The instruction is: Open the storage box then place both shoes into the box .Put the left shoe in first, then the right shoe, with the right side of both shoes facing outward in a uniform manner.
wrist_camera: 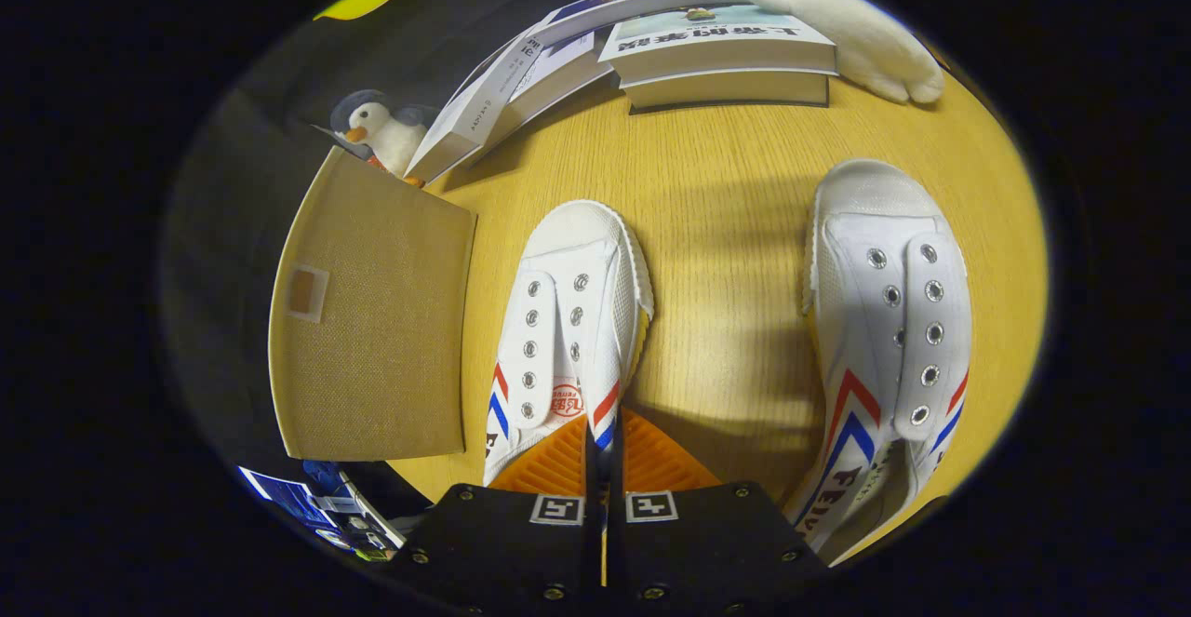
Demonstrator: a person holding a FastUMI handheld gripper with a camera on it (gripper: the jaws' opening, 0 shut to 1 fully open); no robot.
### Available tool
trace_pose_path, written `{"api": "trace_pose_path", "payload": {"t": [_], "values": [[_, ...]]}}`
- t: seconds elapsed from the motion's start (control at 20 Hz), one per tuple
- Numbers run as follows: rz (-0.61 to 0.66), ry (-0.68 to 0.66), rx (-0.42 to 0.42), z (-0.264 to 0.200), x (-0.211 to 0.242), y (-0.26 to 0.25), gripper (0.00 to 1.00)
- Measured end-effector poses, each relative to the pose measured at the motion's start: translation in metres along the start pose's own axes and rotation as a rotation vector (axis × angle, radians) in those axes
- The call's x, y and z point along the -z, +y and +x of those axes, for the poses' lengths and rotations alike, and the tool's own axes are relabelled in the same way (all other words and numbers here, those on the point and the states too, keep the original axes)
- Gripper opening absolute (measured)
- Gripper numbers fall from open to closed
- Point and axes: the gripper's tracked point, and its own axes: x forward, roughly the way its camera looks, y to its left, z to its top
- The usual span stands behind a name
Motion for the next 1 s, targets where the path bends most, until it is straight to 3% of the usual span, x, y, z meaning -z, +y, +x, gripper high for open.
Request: {"api": "trace_pose_path", "payload": {"t": [0.3, 0.6, 1.0], "values": [[0.074, -0.006, -0.069, -0.031, -0.010, 0.026, 0.02], [-0.052, -0.012, -0.018, -0.087, -0.020, 0.059, 0.02], [-0.155, -0.027, -0.099, -0.136, -0.040, 0.139, 0.02]]}}
